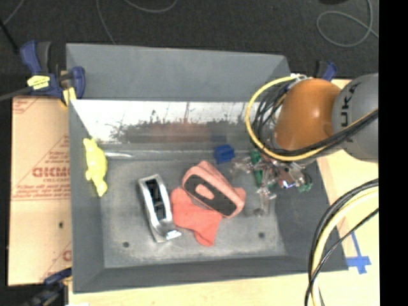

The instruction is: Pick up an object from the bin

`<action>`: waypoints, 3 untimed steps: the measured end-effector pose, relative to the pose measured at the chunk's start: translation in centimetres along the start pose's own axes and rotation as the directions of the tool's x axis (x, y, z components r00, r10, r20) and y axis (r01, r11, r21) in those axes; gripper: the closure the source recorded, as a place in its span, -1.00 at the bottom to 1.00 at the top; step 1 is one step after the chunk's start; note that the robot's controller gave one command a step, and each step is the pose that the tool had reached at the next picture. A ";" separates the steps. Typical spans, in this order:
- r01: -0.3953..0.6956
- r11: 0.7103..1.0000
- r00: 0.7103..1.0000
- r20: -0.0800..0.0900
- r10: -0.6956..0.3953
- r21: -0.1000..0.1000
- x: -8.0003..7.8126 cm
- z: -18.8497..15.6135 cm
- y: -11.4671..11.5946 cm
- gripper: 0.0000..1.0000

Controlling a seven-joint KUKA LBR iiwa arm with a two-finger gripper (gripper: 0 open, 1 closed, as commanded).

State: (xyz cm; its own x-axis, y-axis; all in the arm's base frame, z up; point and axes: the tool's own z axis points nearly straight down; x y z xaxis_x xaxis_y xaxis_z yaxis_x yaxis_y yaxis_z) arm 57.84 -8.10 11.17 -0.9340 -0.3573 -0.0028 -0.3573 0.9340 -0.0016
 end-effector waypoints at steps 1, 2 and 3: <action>-0.155 0.988 0.988 0.001 0.155 0.000 -0.5 1.5 0.9 -1.00; -0.354 0.935 0.935 -0.003 0.355 0.002 -1.2 2.4 2.8 -1.00; -0.151 0.988 0.988 0.008 0.151 0.004 -0.8 3.2 5.1 -1.00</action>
Offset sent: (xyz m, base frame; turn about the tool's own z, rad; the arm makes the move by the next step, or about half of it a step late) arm 0.0014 0.0686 -0.0377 0.1019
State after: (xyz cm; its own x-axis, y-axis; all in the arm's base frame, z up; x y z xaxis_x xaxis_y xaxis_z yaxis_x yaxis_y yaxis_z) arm 56.79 -3.02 7.93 -0.9773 -0.2118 -0.0114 -0.2117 0.9773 -0.0056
